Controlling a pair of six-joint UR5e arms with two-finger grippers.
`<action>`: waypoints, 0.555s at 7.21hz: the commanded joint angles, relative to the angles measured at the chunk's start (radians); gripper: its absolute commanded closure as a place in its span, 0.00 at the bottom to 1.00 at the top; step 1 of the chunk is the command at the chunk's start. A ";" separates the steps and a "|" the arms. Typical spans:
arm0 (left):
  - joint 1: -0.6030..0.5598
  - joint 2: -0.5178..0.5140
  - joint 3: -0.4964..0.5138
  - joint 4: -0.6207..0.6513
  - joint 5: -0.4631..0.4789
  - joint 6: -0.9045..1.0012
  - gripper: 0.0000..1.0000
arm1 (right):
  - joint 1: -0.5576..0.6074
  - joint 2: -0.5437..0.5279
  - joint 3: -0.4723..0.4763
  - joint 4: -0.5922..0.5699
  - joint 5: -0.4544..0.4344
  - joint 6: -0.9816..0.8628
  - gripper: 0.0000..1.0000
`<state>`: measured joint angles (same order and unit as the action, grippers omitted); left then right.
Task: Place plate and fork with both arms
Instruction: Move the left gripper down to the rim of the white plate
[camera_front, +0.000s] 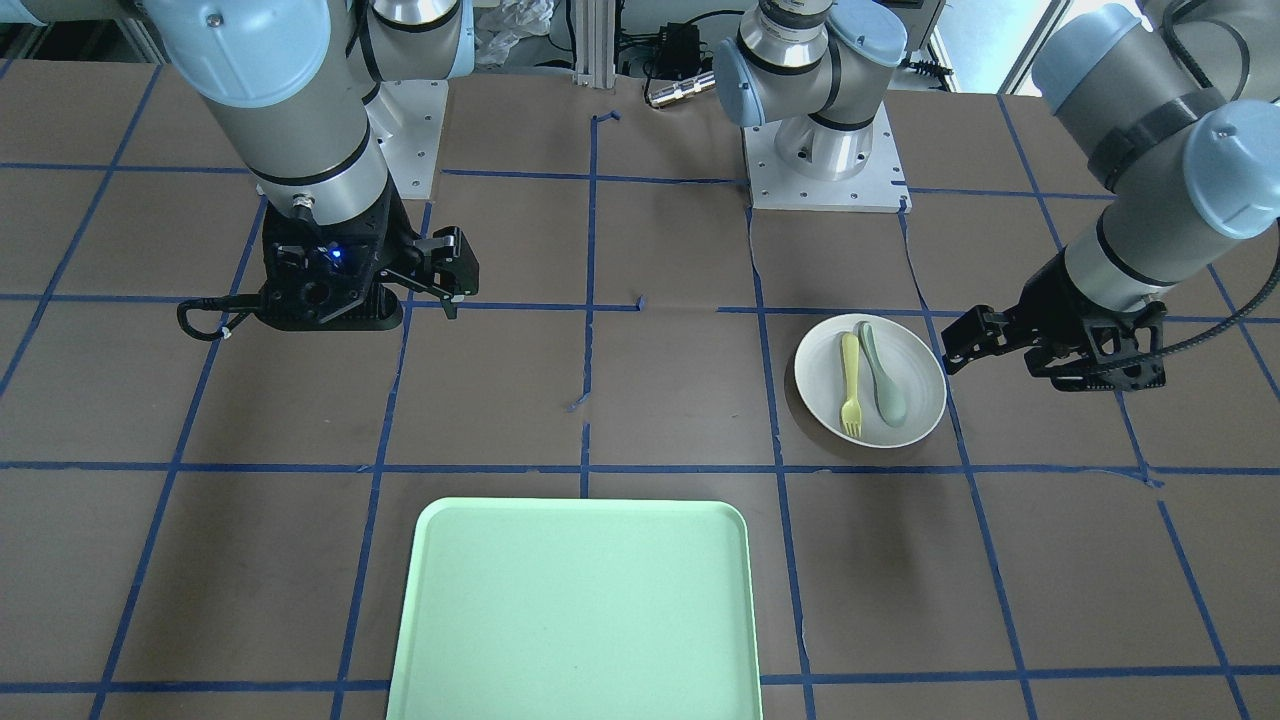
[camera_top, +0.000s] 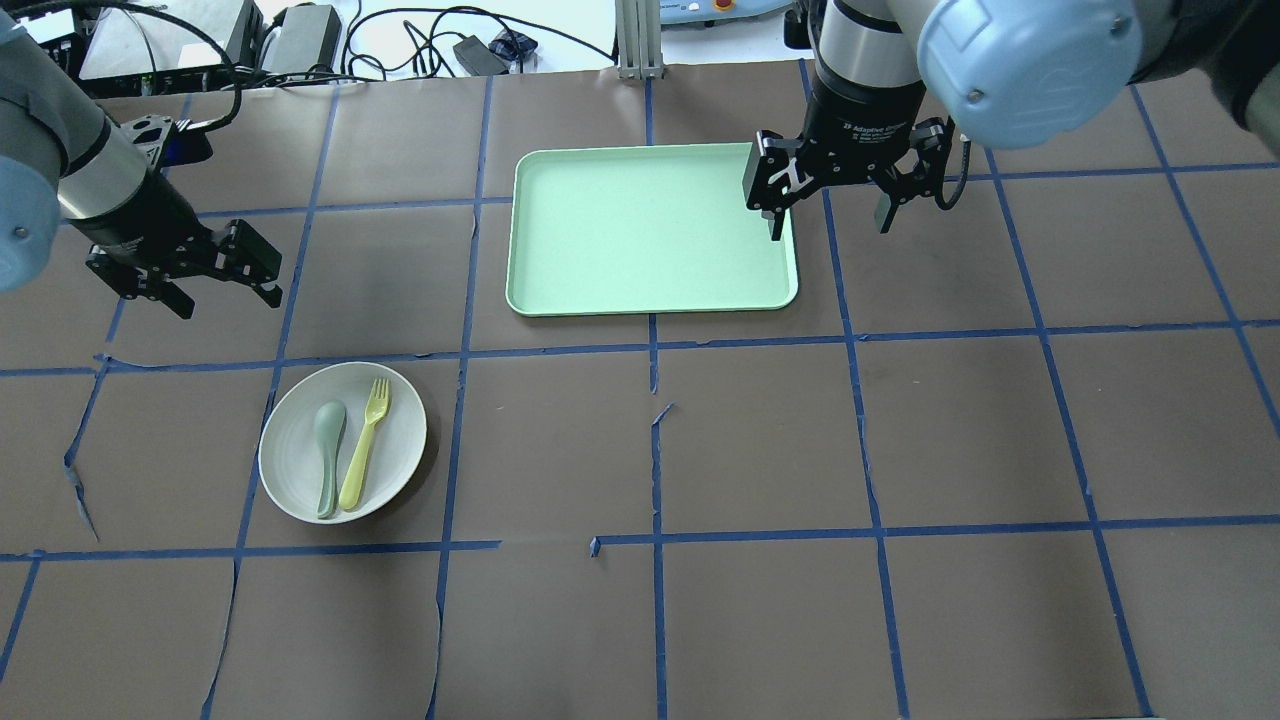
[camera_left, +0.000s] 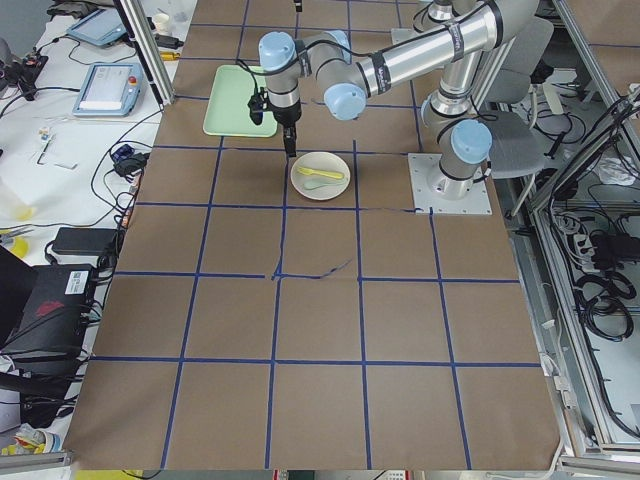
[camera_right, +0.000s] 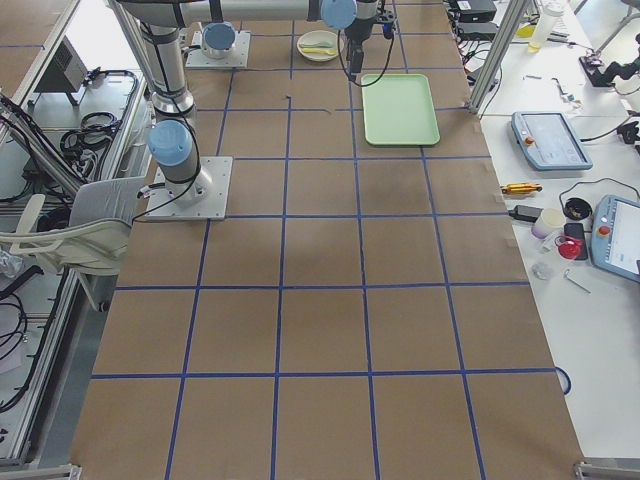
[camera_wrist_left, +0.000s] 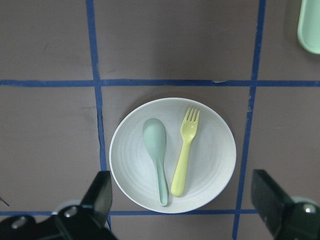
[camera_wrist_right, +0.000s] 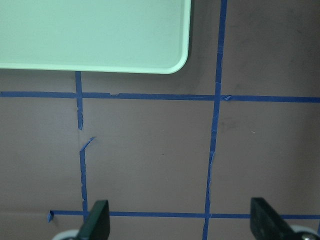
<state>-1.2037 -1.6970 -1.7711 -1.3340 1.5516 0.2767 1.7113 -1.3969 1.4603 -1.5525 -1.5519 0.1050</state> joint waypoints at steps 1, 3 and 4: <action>0.082 -0.061 -0.063 0.067 -0.002 0.018 0.00 | -0.001 0.009 0.000 0.006 0.003 -0.002 0.00; 0.090 -0.108 -0.176 0.207 -0.001 0.019 0.00 | -0.001 0.012 0.008 0.008 0.006 0.002 0.00; 0.090 -0.130 -0.217 0.263 -0.001 0.022 0.00 | -0.001 0.013 0.009 0.006 0.004 0.004 0.00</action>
<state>-1.1168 -1.7994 -1.9298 -1.1456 1.5504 0.2960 1.7104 -1.3853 1.4659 -1.5442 -1.5477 0.1069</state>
